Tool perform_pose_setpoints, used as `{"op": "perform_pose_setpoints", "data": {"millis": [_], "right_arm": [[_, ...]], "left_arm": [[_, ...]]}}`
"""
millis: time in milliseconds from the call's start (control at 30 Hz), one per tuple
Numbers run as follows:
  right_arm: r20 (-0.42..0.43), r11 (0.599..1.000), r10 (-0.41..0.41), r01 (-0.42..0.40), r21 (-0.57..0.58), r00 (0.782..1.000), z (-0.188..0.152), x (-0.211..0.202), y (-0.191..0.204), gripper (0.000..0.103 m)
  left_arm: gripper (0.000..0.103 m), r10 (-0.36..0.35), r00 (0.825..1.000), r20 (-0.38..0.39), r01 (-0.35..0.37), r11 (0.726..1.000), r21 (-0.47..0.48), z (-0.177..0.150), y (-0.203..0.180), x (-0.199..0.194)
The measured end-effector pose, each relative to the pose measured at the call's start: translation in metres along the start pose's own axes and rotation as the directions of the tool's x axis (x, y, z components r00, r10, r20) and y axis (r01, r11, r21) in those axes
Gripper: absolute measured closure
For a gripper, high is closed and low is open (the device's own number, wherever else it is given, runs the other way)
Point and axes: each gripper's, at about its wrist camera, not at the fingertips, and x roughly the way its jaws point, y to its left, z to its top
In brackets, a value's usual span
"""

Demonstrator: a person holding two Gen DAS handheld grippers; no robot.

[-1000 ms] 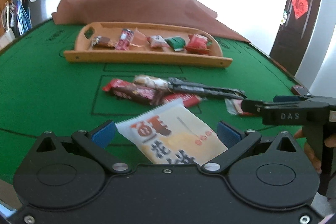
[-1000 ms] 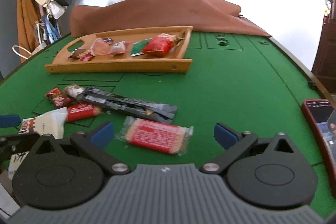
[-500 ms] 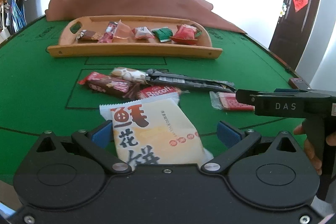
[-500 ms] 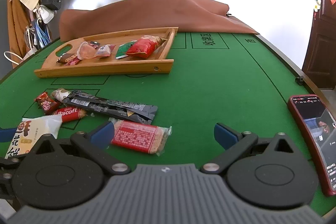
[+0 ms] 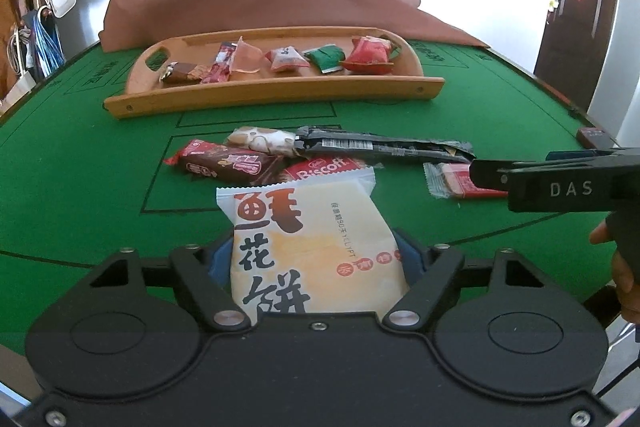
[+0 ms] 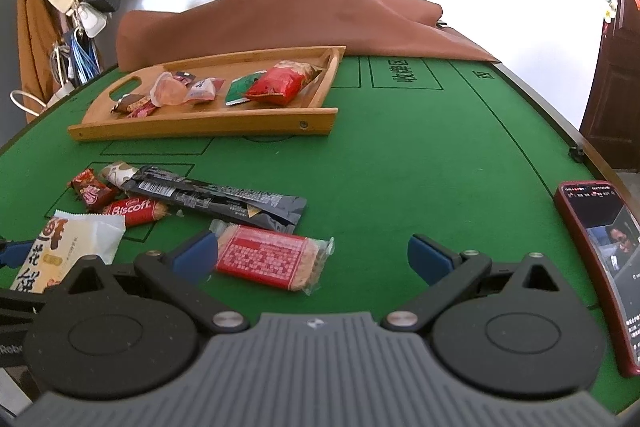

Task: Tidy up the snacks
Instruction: 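Grasp the white pastry bag with the left tool while the right tool grasps the red wafer bar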

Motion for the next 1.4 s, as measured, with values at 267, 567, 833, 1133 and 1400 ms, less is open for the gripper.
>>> {"op": "perform_pose_setpoints", "data": {"millis": [267, 567, 833, 1133, 1400], "right_arm": [[-0.019, 0.998, -0.022, 0.021, -0.062, 1.000, 0.002, 0.008, 0.021, 0.000], [-0.088, 0.996, -0.049, 0.042, -0.075, 0.995, 0.004, 0.019, 0.034, 0.000], [-0.085, 0.996, -0.035, 0.027, -0.086, 0.996, 0.004, 0.020, 0.042, 0.003], [-0.037, 0.997, -0.034, 0.032, -0.071, 0.999, 0.000, 0.013, 0.043, 0.024], [-0.029, 0.999, -0.015, 0.014, -0.036, 0.999, 0.001, 0.008, 0.038, 0.027]], "left_arm": [[0.027, 0.052, 0.997, 0.051, -0.051, 0.999, -0.015, 0.012, 0.020, -0.011], [0.026, 0.103, 0.992, 0.067, -0.099, 0.993, -0.071, 0.020, 0.047, -0.013], [0.026, 0.114, 0.992, 0.055, -0.108, 0.990, -0.095, 0.019, 0.057, -0.010], [0.026, 0.116, 0.992, 0.047, -0.111, 0.989, -0.101, 0.017, 0.058, -0.009], [0.026, 0.121, 0.992, 0.046, -0.116, 0.987, -0.107, 0.019, 0.060, -0.008]]}}
